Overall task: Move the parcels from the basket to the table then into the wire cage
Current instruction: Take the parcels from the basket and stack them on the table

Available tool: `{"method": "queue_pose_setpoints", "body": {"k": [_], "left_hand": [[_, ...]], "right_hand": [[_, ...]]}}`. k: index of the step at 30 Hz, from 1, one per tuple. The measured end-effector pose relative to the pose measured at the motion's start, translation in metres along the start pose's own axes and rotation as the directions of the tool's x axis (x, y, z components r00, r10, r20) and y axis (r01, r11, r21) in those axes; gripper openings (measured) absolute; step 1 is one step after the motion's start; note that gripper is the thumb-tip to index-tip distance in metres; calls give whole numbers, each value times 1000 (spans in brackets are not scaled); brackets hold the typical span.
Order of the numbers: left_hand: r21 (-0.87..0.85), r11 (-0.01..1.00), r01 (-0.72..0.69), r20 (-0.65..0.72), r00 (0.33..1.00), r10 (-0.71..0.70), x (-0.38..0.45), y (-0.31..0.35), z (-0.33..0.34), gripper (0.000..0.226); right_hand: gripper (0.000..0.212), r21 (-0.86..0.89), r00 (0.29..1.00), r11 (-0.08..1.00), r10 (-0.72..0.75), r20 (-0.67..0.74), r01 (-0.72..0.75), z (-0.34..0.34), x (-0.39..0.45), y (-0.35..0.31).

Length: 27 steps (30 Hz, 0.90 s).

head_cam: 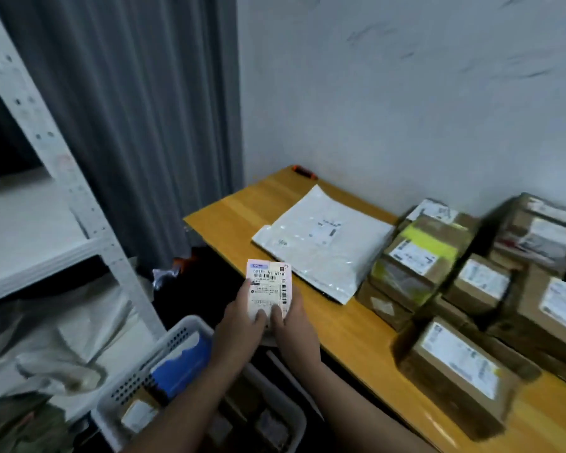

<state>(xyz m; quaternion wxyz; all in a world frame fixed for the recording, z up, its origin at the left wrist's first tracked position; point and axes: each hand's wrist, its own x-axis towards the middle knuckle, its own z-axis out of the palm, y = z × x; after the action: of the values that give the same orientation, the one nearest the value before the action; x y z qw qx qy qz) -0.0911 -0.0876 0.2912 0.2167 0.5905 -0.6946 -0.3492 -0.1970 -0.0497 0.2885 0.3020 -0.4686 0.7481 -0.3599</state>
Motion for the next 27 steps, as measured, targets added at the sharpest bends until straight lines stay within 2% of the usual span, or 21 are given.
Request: {"method": "queue_pose_setpoints", "body": {"k": [3, 6, 9, 11, 16, 19, 22, 27], "left_hand": [[60, 996, -72, 48, 996, 69, 9, 43, 5, 66], [31, 986, -162, 123, 980, 158, 11, 82, 21, 66], [16, 989, -148, 175, 974, 142, 15, 111, 47, 63], [21, 994, -109, 234, 967, 101, 14, 123, 70, 55], [-100, 986, 133, 395, 915, -83, 7, 128, 124, 34], [-200, 922, 332, 450, 867, -214, 0, 125, 150, 29], [-323, 792, 518, 526, 794, -305, -4, 124, 166, 24], [-384, 655, 650, 555, 730, -399, -1, 127, 188, 30]], "right_hand": [[57, -12, 992, 997, 69, -106, -70, -43, 3, -3], [57, 13, 970, 990, 138, -202, -138, -83, -1, 5], [59, 18, 940, 977, 210, -269, -213, -113, -5, 21], [60, 8, 931, 963, 261, -255, -268, -130, -9, 36], [56, -14, 909, 920, 385, -159, -392, -157, -14, 76], [52, -67, 897, 896, 434, -81, -440, -163, -11, 97], [52, -226, 903, 878, 428, -19, -421, -166, -2, 112], [53, -427, 937, 857, 344, 60, -287, -170, 22, 131]]}}
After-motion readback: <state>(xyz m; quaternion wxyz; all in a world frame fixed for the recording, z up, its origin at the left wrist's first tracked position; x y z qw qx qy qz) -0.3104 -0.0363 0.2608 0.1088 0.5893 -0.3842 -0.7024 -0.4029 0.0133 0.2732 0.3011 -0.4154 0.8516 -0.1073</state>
